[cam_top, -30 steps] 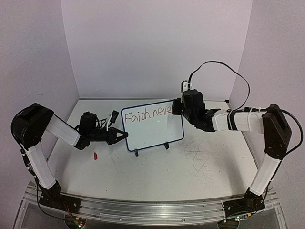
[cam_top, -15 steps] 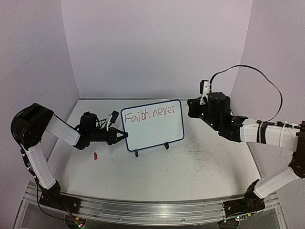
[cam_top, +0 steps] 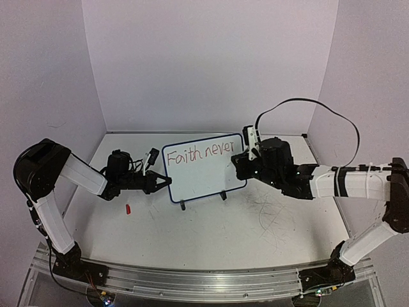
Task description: Write a sentence on the whiteboard
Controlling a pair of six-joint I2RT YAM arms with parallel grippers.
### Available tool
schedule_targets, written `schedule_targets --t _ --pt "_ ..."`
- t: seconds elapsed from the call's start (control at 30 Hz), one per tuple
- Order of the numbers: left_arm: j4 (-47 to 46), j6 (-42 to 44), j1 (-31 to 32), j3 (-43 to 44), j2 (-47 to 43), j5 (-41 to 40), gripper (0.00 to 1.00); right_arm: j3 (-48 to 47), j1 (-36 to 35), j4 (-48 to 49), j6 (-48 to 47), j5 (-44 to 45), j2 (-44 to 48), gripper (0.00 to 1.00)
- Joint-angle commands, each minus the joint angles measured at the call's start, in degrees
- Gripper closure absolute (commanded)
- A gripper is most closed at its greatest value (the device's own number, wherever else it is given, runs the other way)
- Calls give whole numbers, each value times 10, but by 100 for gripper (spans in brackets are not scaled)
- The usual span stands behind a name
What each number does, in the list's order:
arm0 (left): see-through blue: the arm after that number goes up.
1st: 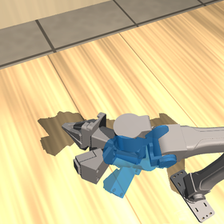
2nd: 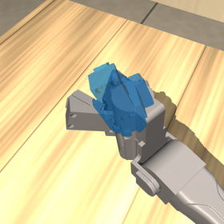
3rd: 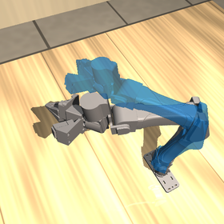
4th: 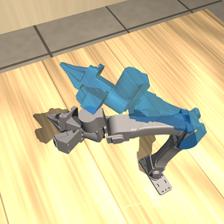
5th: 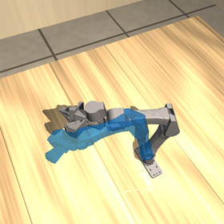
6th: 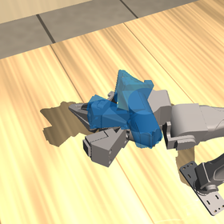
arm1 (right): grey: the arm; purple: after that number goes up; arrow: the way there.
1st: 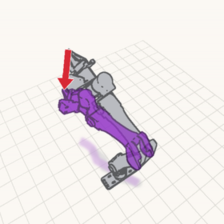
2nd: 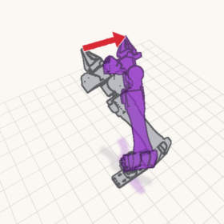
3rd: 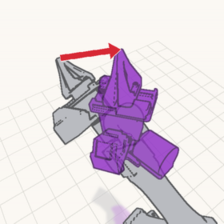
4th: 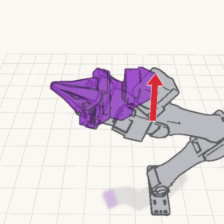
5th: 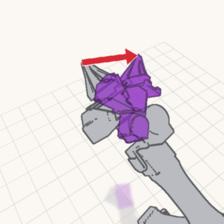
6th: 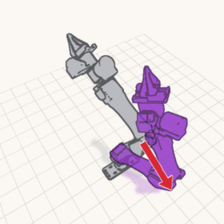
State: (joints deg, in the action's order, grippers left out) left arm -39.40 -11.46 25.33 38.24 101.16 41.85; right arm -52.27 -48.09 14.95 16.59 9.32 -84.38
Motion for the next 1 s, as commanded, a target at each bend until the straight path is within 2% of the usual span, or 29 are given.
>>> schedule_targets --t 0.0,0.5,0.7,0.8,0.97 --pt "18 4 -3 3 0 -58 100 -51 -33 3 -11 23 -41 100" --pt "18 12 4 -2 -10 -77 100 -197 -93 7 -38 34 -191 100" --pt "19 17 4 -4 -15 -79 100 -205 -96 8 -48 99 -198 100" --pt "19 17 4 -3 -14 -78 100 -201 -94 11 -19 138 -194 100" --pt "18 17 4 -2 -13 -74 100 -200 -87 33 -31 55 -203 100"
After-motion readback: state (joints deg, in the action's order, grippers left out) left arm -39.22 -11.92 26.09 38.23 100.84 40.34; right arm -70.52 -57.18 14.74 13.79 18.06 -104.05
